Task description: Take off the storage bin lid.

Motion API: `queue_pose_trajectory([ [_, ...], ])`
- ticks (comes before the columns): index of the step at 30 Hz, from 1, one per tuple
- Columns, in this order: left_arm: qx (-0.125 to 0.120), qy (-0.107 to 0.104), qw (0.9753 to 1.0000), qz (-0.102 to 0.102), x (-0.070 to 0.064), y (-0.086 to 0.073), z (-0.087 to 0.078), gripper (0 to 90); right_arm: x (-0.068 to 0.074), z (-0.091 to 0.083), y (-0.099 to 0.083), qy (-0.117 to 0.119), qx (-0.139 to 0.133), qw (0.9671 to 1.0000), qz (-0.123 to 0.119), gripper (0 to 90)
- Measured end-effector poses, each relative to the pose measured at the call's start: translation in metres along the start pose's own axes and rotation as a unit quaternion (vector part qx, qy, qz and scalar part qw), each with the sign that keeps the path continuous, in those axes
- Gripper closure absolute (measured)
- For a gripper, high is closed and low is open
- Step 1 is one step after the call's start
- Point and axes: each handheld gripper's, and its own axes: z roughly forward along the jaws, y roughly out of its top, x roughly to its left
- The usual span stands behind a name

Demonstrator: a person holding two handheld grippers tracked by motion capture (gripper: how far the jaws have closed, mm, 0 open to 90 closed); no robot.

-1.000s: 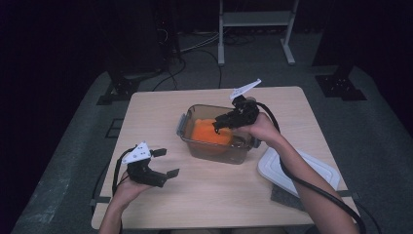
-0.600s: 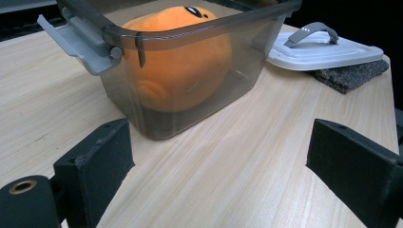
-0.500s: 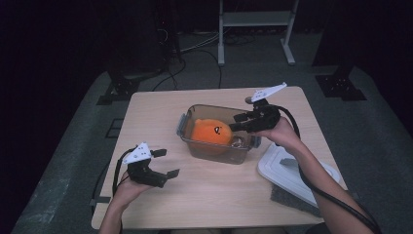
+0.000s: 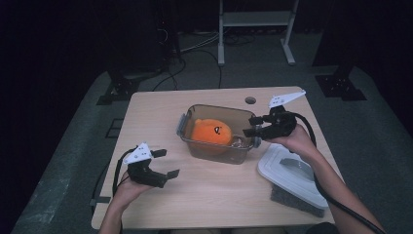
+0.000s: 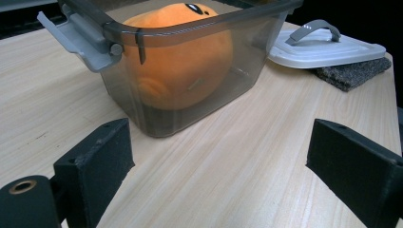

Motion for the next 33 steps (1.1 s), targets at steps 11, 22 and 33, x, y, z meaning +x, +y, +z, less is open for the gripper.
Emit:
queue_pose_trajectory([
  [11, 0.001, 0.001, 1.0000, -0.001, 0.000, 0.000, 0.000, 7.5, -0.003, -0.018, -0.022, -0.014, -0.010, 0.9998, 0.005, 33.5],
  [22, 0.003, 0.000, 1.0000, 0.000, 0.000, 0.000, 0.000, 7.5, -0.004, -0.033, -0.050, -0.030, -0.019, 0.9993, 0.013, 31.5],
  [33, 0.003, 0.000, 1.0000, 0.001, 0.000, -0.001, 0.000, 7.4, -0.009, -0.048, -0.084, -0.046, -0.027, 0.9982, 0.027, 31.0],
])
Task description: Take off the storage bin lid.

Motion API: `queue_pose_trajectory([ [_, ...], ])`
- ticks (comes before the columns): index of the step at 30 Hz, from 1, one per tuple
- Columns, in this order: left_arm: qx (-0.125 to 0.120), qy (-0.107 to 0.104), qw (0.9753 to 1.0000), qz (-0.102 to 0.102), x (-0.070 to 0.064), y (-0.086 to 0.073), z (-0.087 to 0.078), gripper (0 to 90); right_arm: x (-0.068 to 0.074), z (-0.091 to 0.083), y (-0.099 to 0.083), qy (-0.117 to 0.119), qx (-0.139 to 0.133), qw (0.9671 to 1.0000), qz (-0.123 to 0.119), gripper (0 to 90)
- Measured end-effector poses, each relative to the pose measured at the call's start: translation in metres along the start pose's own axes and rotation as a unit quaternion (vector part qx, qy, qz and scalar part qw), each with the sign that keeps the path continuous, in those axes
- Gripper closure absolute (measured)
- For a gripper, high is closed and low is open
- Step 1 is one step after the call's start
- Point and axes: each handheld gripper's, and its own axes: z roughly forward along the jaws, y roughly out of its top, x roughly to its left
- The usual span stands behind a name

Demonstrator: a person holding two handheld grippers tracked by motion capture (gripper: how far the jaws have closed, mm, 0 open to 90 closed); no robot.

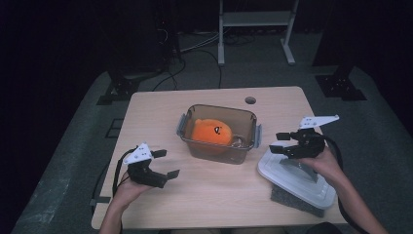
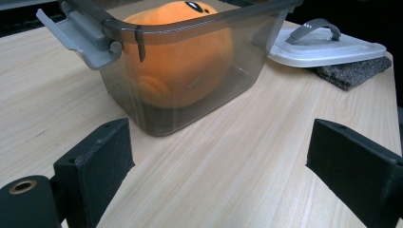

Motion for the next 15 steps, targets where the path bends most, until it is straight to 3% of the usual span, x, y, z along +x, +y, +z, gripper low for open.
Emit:
queue_pose_trajectory([
  [15, 0.002, 0.000, 1.0000, 0.000, -0.001, 0.000, 0.001, 7.4, -0.007, -0.013, -0.041, -0.021, 0.011, 0.9996, 0.018, 31.0],
])
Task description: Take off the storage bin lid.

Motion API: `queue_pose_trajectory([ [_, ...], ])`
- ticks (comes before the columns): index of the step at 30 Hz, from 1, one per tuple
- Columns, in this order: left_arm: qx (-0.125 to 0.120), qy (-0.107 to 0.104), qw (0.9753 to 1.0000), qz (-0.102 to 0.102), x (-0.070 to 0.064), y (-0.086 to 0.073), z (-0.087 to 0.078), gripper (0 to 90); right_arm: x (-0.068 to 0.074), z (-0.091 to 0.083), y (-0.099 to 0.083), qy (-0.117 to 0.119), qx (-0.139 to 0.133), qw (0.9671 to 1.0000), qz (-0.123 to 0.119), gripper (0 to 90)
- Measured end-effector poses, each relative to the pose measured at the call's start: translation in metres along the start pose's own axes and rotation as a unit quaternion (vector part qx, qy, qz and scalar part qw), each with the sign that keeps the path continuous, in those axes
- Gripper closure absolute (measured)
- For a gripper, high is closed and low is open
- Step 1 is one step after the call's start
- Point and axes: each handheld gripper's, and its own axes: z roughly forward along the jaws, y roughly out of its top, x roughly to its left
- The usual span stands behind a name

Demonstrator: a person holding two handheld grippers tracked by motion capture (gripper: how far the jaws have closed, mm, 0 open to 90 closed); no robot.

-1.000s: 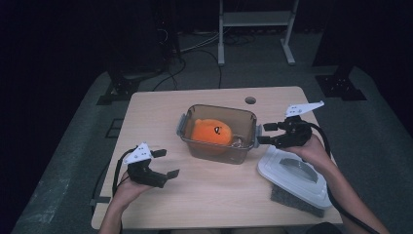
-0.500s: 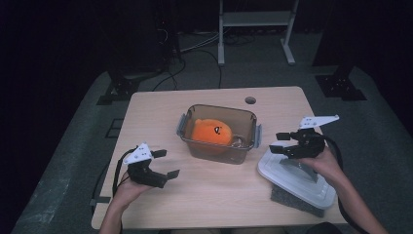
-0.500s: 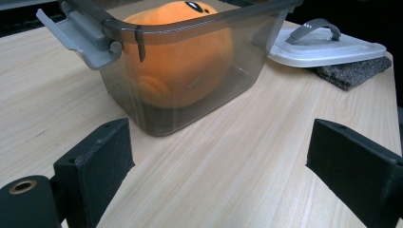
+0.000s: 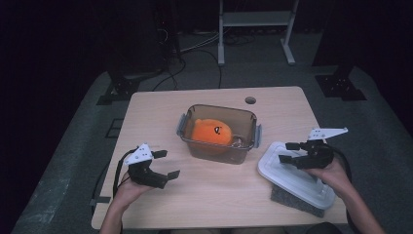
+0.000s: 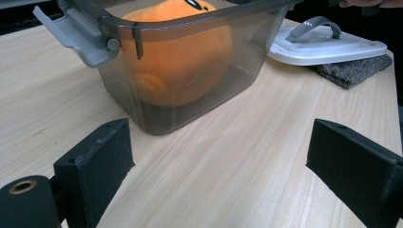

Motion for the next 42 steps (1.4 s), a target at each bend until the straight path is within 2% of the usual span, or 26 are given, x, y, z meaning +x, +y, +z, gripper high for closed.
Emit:
queue_pose_trajectory([
  [19, -0.001, 0.004, 1.0000, 0.002, 0.000, 0.001, -0.001, 7.4, -0.007, -0.012, -0.031, -0.025, -0.001, 0.9996, 0.014, 32.7],
  [34, -0.004, 0.002, 1.0000, -0.002, 0.000, 0.001, -0.002, 7.5, -0.012, -0.017, -0.051, -0.053, -0.003, 0.9985, 0.009, 43.0],
  [36, -0.003, 0.003, 1.0000, -0.001, 0.000, 0.001, -0.002, 7.5, -0.012, -0.018, -0.053, -0.058, -0.003, 0.9983, 0.001, 46.2],
  [42, -0.004, 0.002, 1.0000, -0.001, 0.000, 0.001, -0.002, 7.5, -0.011, -0.017, -0.058, -0.058, 0.001, 0.9983, -0.001, 54.1],
])
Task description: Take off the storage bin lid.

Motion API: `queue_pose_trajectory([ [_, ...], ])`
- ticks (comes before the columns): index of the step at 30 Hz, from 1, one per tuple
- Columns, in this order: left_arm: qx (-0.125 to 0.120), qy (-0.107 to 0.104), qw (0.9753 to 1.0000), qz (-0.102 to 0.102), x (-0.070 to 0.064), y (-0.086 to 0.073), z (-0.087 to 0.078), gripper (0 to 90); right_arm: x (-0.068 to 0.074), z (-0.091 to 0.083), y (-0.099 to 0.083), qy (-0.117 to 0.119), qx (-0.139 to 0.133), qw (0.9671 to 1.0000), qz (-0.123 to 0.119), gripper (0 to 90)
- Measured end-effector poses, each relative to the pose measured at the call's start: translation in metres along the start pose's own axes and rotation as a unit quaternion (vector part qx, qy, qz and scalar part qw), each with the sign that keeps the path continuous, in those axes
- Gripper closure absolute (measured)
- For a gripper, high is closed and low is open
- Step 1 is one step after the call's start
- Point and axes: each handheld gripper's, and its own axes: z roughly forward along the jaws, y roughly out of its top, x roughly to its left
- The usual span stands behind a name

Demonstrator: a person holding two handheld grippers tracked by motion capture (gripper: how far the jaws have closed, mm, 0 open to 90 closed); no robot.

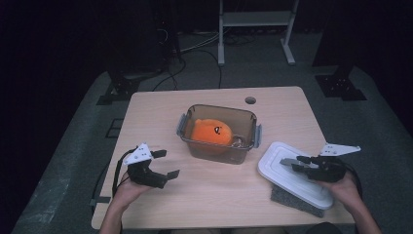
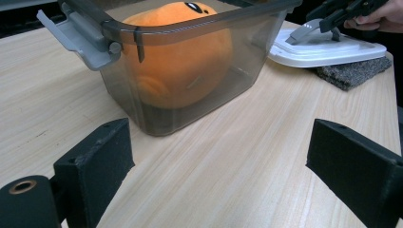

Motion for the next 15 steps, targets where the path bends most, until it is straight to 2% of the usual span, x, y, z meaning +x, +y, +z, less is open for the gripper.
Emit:
queue_pose_trajectory([
  [5, 0.001, 0.000, 1.0000, -0.002, 0.0007, -0.0006, -0.0003, 7.4, 0.0002, 0.0002, -0.0030, -0.007, -0.005, 0.9999, -0.006, 62.4],
  [15, -0.001, 0.000, 1.0000, -0.002, 0.0008, -0.0001, -0.0011, 7.4, -0.0001, -0.0008, -0.0034, -0.003, -0.005, 0.9999, -0.015, 65.3],
])
